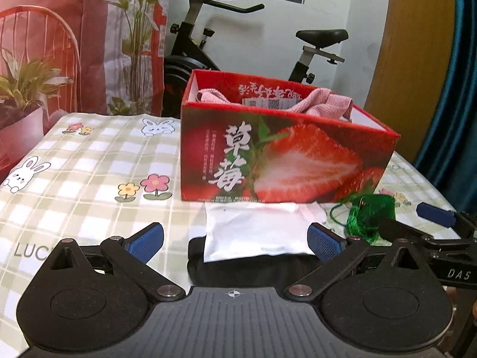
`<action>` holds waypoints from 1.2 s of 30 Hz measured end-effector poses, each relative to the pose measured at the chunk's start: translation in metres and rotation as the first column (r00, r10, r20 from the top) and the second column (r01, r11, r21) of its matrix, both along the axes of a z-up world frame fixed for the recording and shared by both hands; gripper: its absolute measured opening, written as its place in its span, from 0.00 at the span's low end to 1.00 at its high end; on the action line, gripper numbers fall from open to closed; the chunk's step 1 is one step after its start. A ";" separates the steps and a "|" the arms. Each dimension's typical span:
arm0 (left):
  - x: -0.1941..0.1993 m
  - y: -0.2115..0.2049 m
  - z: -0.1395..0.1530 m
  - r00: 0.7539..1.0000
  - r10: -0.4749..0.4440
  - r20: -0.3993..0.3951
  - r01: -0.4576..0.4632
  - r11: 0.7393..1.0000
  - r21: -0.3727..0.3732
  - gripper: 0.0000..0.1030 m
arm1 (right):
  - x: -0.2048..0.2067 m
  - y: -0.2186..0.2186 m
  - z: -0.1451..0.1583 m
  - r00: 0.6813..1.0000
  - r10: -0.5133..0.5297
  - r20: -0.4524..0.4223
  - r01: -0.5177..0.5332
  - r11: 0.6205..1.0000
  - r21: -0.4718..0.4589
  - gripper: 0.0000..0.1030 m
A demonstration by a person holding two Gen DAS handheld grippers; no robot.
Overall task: Organize soft objects
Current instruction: 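Move the open left gripper back to the black eye mask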
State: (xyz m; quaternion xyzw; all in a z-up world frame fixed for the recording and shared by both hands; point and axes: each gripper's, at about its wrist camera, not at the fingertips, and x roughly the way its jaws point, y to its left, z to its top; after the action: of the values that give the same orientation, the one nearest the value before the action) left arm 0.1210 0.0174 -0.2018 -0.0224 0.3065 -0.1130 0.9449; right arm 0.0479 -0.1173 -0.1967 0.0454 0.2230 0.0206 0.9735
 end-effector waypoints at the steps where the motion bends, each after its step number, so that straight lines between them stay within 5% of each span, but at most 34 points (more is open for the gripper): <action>1: 0.000 0.001 -0.001 1.000 0.000 -0.005 0.000 1.000 0.000 1.00 | -0.001 0.000 -0.001 1.000 -0.001 -0.004 0.001 1.000 -0.009 1.00; 14: 0.001 0.005 -0.019 0.996 0.046 -0.072 -0.044 0.998 0.037 1.00 | 0.003 -0.002 -0.020 0.991 0.007 -0.131 -0.007 1.000 0.000 1.00; 21: 0.003 0.017 -0.024 0.993 0.041 -0.114 -0.045 0.998 -0.032 1.00 | 0.003 0.004 -0.020 0.990 0.017 -0.142 -0.021 0.999 -0.029 1.00; 36: 0.006 0.015 -0.033 0.987 0.056 -0.150 -0.057 0.998 -0.007 0.95 | 0.006 0.005 -0.024 0.979 0.044 -0.197 -0.051 0.998 -0.031 1.00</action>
State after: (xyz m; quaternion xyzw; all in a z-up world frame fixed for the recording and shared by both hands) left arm 0.1268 0.0325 -0.2345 -0.0448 0.3751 -0.0860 0.9219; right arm 0.0540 -0.1119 -0.2211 0.0245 0.3192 0.0351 0.9467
